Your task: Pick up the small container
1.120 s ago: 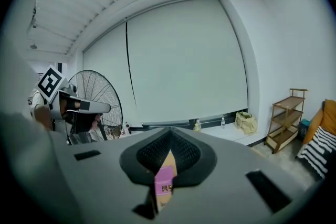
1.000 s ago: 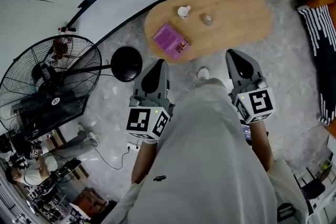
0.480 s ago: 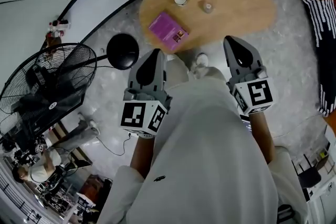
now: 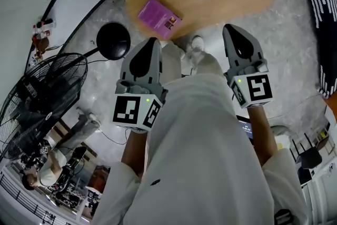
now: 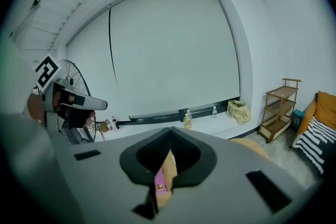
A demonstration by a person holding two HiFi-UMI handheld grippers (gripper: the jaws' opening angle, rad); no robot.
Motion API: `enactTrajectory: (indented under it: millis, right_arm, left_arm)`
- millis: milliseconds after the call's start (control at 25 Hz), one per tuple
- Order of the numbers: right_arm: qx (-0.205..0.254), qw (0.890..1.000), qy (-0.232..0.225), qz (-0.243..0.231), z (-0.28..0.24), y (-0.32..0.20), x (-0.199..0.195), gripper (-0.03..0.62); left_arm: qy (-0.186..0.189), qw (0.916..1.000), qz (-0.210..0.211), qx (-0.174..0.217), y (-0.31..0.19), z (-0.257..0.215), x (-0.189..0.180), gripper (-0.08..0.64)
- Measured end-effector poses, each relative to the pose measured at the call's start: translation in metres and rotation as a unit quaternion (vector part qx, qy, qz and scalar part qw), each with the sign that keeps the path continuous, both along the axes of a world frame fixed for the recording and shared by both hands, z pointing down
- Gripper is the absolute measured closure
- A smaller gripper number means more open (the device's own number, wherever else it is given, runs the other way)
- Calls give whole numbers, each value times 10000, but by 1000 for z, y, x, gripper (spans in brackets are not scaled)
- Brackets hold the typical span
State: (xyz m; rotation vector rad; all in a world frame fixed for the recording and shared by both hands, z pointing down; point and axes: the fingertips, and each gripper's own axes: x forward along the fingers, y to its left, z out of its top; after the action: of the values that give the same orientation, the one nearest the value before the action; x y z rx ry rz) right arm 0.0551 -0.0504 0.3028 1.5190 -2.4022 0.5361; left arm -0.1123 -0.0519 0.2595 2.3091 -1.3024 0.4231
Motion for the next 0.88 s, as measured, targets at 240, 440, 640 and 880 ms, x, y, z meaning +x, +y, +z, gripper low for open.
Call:
enactTrajectory:
  millis: [240,440,640,880]
  right_arm:
    - [-165,9998,32,-140,24,-18,-12,585]
    - [-272,9992,128,-253,46,-30,-18,549]
    - [-357,9983,228,-399,75,-43,-25,495]
    - [-706,9967,184,-352,116,-53,-26,401]
  left_arm:
    - [29,9996,165,-214,-7,22,8,537]
    - [2,9986,272,-448,-13,50,14,537]
    - [-3,9976,312,-621,-24,76,13,538]
    - [-96,9966,342,-747,-37,109,13,538]
